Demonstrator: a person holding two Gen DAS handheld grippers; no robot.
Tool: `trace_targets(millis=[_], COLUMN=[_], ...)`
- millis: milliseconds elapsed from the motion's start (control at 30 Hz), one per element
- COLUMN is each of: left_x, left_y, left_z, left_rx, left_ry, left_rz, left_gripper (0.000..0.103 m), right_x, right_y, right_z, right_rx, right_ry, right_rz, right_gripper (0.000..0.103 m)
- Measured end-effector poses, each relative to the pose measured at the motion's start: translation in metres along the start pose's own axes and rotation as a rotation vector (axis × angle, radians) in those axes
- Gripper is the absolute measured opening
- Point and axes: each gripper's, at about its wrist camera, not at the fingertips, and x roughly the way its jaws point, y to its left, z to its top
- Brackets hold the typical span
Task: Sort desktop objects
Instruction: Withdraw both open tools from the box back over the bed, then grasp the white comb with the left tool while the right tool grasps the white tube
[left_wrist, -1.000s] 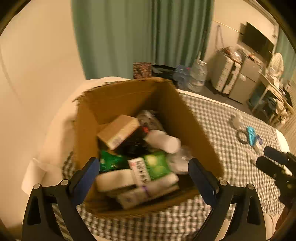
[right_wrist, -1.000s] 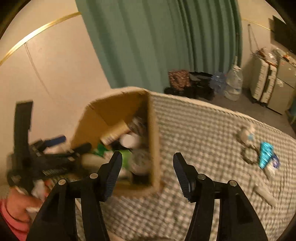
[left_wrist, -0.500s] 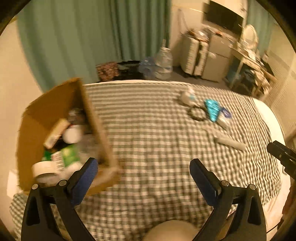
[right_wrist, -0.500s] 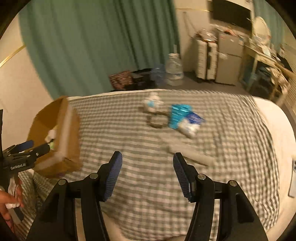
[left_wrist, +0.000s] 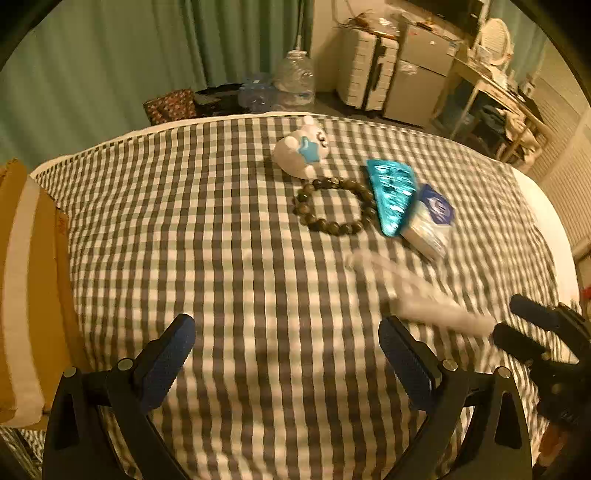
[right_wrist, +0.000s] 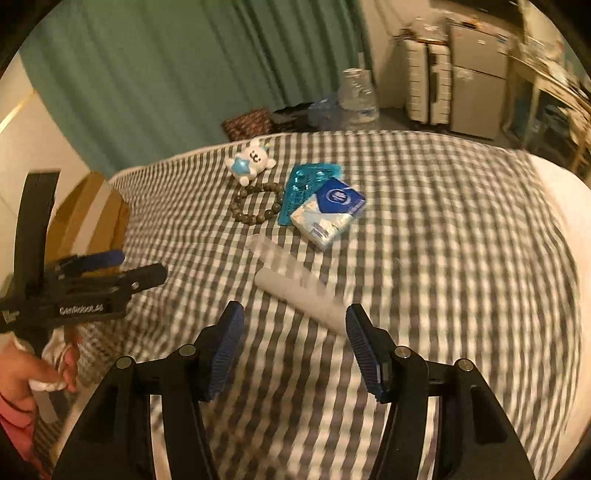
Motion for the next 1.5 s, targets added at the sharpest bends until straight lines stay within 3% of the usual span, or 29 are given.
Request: trace_targets(millis=[167, 233, 267, 300, 367, 433, 567, 700, 933, 967, 1033, 1200, 1300, 1400, 1500], left_x=[0.025, 0.030, 0.032, 0.033, 0.036, 0.036, 0.031, 0.031, 0.037, 0.038, 0.040, 0.042, 0.044, 0.050, 0.061], left_y=[0.006, 0.007, 0.007, 0.006, 0.001, -0.006, -0.030, -0.046, -0.056, -0.054, -0.052, -0.063, -0.080, -0.097, -0.114], left_z=[0.009, 0.008, 0.007, 0.006, 0.003, -0.002, -0.012, -0.022, -0.025, -0.025, -0.024, -0.025, -0.024, -0.021, -0.021], left_rx=[-0.006, 0.001, 0.006, 0.008, 0.014, 0.028, 0.095, 0.128, 0.163, 0.160, 0.153, 0.161, 0.125, 0.064, -0.008], left_ry=[0.018, 0.025, 0.030, 0.035, 0.049, 0.054, 0.053, 0.062, 0.069, 0.069, 0.072, 0.088, 0.092, 0.094, 0.112], left_rz=[0.047, 0.062, 0.070, 0.073, 0.070, 0.055, 0.040, 0.029, 0.062, 0.067, 0.067, 0.032, -0.030, -0.077, -0.081], left_gripper=[0.102, 0.102, 0.102, 0.102, 0.102, 0.102, 0.102, 0.102, 0.102, 0.102, 0.102, 0.102, 0.102, 0.102, 0.102], right_x=[0.062, 0.073, 0.071, 0.067, 0.057, 0.040, 0.031, 0.033, 0.059, 0.060, 0.064, 0.028, 0.005, -0.005, -0.008], right_y=[-0.003, -0.002, -0.003, -0.006, -0.017, -0.024, -0.021, -0.015, -0.003, 0.000, 0.001, -0.016, -0.038, -0.057, -0.076], right_z=[0.004, -0.004, -0.008, -0.012, -0.017, -0.027, -0.040, -0.038, -0.029, -0.030, -0.031, -0.039, -0.046, -0.053, -0.061], right_rx=[-0.065, -0.064, -0.056, -0.032, 0.053, 0.106, 0.100, 0.051, -0.030, -0.043, -0.037, 0.106, 0.222, 0.268, 0.338], right_ry=[0.115, 0.136, 0.114, 0.105, 0.091, 0.045, 0.054, 0.073, 0.115, 0.107, 0.116, -0.015, -0.078, -0.096, -0.085], right_rz=[0.007, -0.018, -0.027, -0.024, -0.023, -0.033, -0.031, -0.031, -0.068, -0.083, -0.096, -0.101, -0.102, -0.133, -0.109], right_gripper=[0.057, 0.050, 0.044, 0.021, 0.007, 0.006, 0.006, 0.023, 0.032, 0.032, 0.006, 0.005, 0.006, 0.006, 0.006])
